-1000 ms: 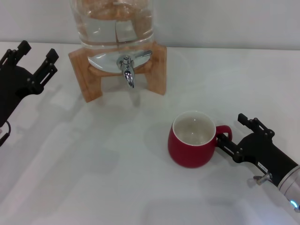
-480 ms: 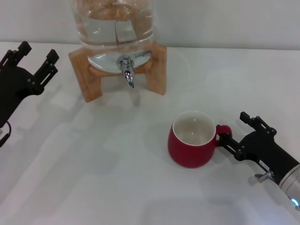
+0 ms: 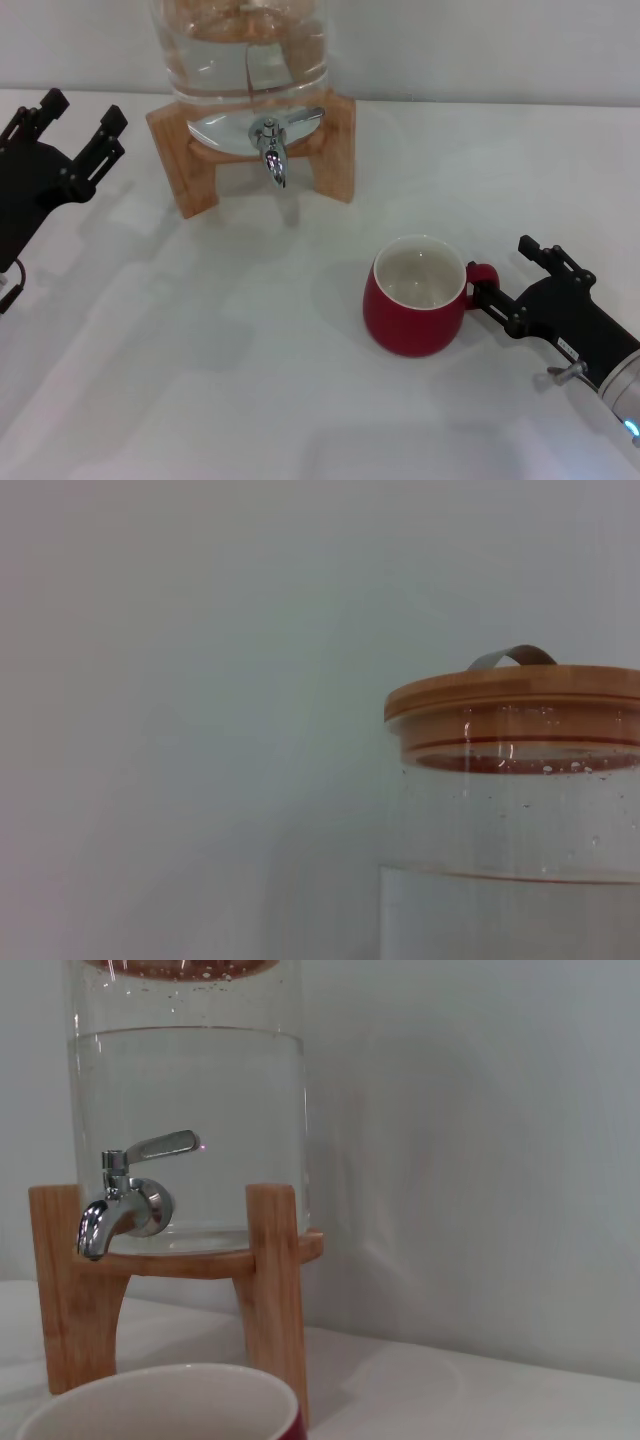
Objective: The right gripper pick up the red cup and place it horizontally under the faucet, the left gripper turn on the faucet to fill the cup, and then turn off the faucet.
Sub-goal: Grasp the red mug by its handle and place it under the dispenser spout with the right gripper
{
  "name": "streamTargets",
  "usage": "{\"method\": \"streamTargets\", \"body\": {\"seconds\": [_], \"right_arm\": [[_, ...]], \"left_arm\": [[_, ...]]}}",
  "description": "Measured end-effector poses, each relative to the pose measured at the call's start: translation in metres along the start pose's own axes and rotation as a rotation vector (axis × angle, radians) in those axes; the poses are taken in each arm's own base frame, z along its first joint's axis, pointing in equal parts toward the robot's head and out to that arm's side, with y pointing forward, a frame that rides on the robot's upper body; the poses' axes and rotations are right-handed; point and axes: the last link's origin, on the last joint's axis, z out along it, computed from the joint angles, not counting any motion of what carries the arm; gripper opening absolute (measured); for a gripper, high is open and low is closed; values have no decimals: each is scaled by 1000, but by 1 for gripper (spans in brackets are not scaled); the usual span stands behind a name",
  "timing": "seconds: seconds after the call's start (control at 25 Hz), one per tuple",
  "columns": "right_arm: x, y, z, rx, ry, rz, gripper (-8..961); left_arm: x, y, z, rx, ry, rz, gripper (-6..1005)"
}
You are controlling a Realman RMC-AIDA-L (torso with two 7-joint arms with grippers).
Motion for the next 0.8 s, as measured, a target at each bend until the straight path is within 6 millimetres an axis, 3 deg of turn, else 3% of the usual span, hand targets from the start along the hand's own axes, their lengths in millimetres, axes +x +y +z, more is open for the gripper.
{"method": "streamTargets", "body": {"seconds": [0.56,0.8], "right_arm": [[0,4,1,-27,4,-12,716],[1,6,0,-37,4,-16,447]], "left_arm": [[0,0,1,-2,1,0,761],[0,0,1,-1,1,0,762]]}}
